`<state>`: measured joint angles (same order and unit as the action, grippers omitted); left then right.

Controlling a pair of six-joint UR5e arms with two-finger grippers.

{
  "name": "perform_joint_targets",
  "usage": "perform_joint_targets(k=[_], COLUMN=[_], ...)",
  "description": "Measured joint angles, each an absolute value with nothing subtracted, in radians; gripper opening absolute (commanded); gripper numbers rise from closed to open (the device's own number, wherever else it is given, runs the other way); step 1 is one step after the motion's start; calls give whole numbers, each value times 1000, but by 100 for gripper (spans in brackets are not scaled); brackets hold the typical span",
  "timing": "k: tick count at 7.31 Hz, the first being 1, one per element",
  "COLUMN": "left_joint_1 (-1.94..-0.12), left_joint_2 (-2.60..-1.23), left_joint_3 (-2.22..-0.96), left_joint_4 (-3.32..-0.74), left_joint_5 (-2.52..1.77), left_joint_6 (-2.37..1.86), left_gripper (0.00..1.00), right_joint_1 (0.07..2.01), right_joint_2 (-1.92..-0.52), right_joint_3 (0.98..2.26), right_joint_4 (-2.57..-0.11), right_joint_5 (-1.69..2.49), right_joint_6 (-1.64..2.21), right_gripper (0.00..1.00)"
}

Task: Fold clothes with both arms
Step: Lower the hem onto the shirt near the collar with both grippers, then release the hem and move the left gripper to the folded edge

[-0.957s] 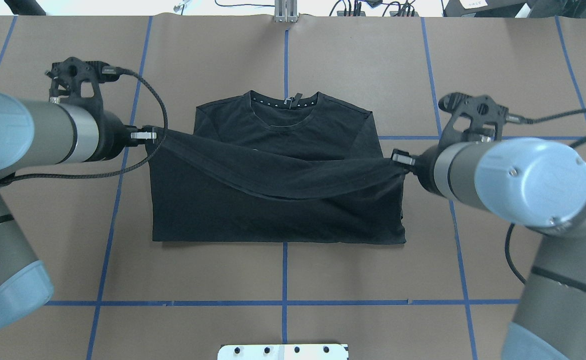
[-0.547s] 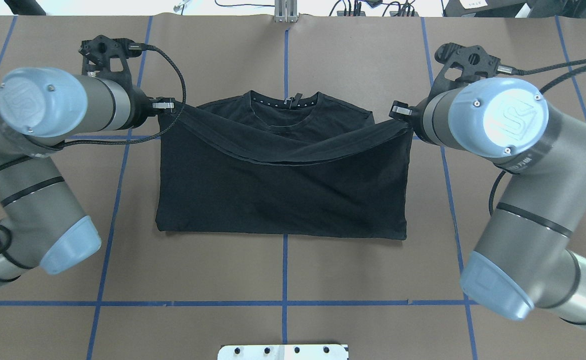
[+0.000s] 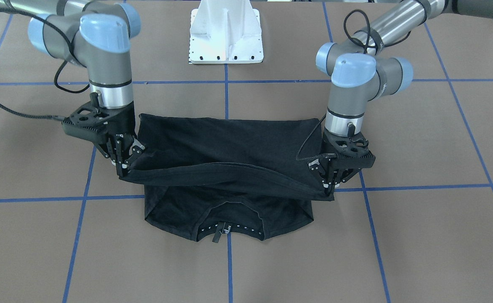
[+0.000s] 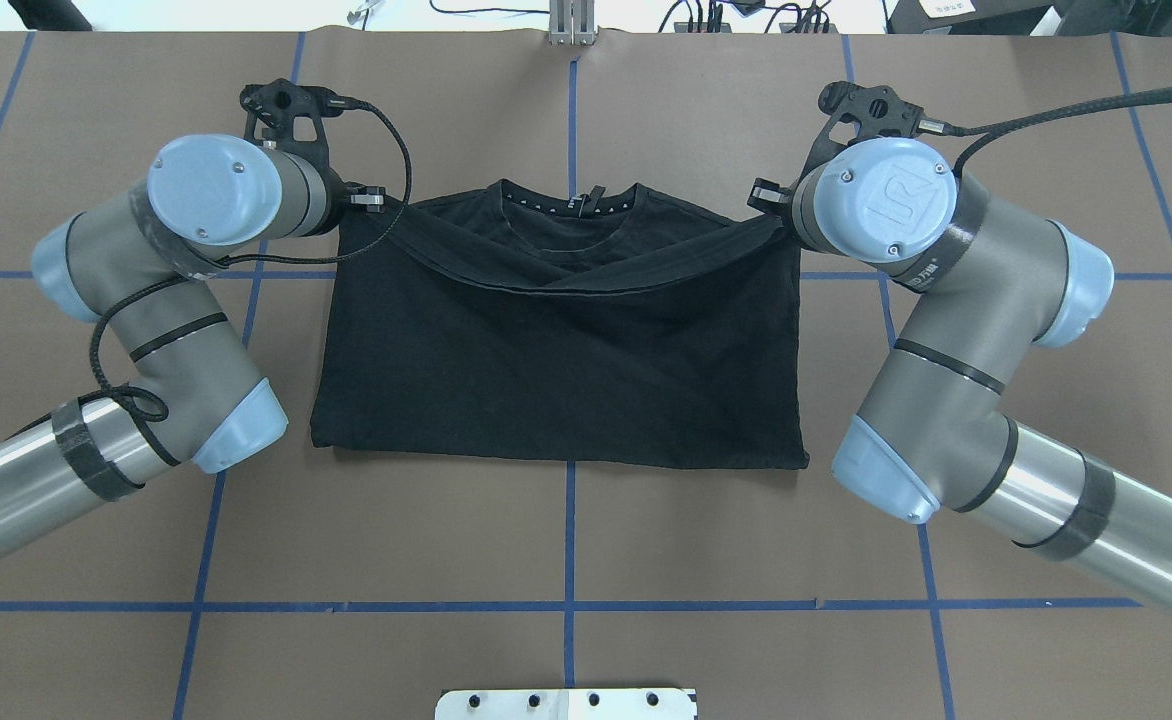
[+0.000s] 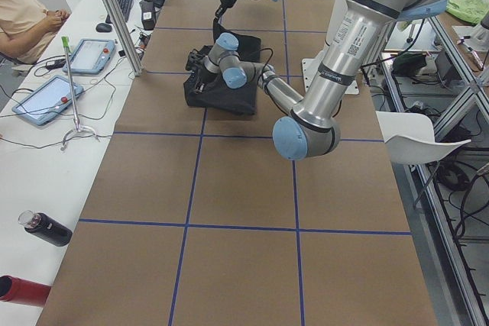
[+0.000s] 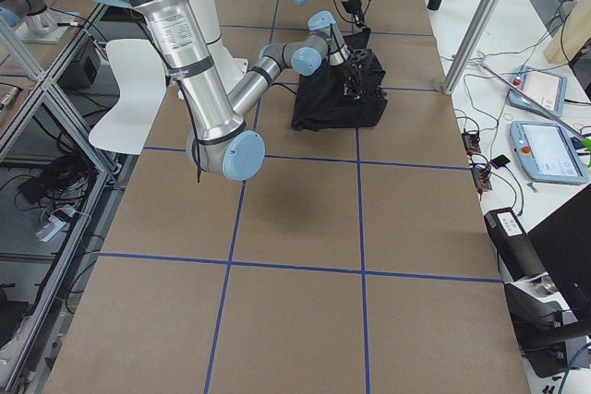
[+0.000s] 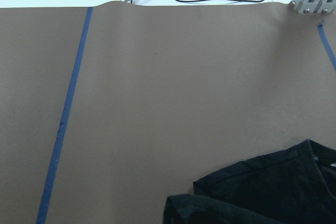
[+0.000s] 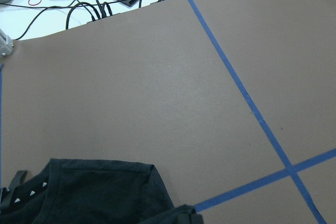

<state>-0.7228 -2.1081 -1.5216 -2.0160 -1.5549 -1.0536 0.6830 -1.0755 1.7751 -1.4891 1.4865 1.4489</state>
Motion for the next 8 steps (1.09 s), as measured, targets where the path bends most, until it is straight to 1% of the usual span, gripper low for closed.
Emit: perform_joint_targets(k=[2,8], left_joint_1=[-724,-756], left_joint_2=[-2113,-2114], left_joint_3=[-1457,-1447], left_joint_4=[-2070,-2128], left_joint_5=[-1553,-1558], left_joint_6=[-1024,-973], left_gripper=[0,0], right_joint_1=[698,720], right_joint_2=[-1074,-1075], right_joint_3=[1736,1714], right_joint_4=[-1456,-1450], right_joint_5=[1487,1489], right_joint_6=[1430,1409], right_gripper=[0,0])
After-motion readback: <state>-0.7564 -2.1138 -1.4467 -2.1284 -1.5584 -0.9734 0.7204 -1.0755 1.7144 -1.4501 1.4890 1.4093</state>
